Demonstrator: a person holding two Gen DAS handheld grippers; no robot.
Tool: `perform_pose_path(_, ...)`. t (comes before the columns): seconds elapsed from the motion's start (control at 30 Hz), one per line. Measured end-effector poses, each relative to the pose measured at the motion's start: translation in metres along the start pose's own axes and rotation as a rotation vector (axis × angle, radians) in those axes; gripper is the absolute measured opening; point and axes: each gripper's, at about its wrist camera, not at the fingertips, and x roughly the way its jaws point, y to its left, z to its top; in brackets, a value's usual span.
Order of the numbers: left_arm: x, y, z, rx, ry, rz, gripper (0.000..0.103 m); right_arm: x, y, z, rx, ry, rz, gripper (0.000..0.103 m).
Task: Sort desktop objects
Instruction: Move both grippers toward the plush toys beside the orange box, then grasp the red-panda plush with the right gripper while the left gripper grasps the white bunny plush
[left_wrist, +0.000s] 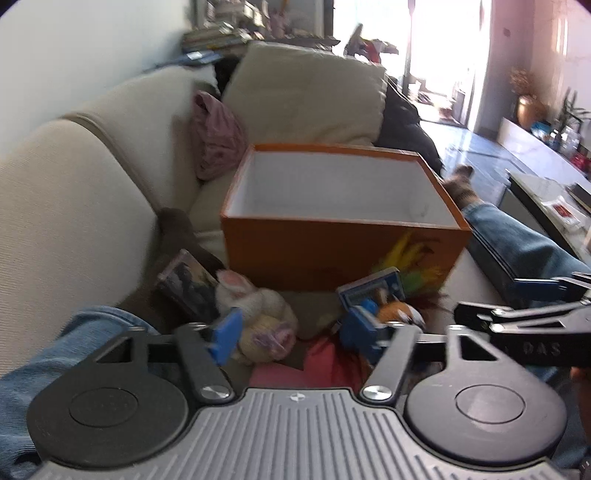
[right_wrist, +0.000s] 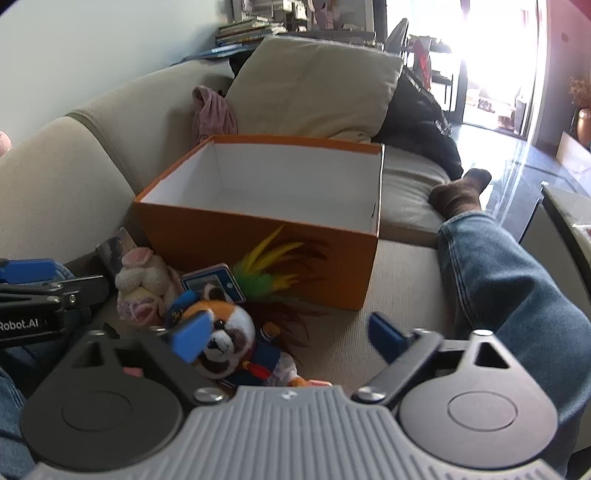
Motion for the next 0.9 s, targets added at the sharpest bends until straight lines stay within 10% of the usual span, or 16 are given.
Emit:
perform_pose_path(0.2,0.012,0.015,-0.005,0.000,0.095,-0.066,0.038,0.013,0.003,-0.001,-0.034,0.063,0.079,0.061)
perform_pose_path(0.4,0.019,0.032,-0.009,0.012,0.158,-0.027,0.039,0.035,0.028,-0.006,-0.191,0.147,0.168,0.062)
perform_pose_path(0.53,0.027,0.047,-0.005,-0.035,0.195,-0.024,0.059,0.048,0.038,-0.004,-0.273,0.157,0.192,0.070)
perform_pose_path(0.9,0.057,0.046,0.003,-0.031,0.270,-0.010,0.060,0.089,0.038,0.007,-0.300,0.166,0.262,0.076)
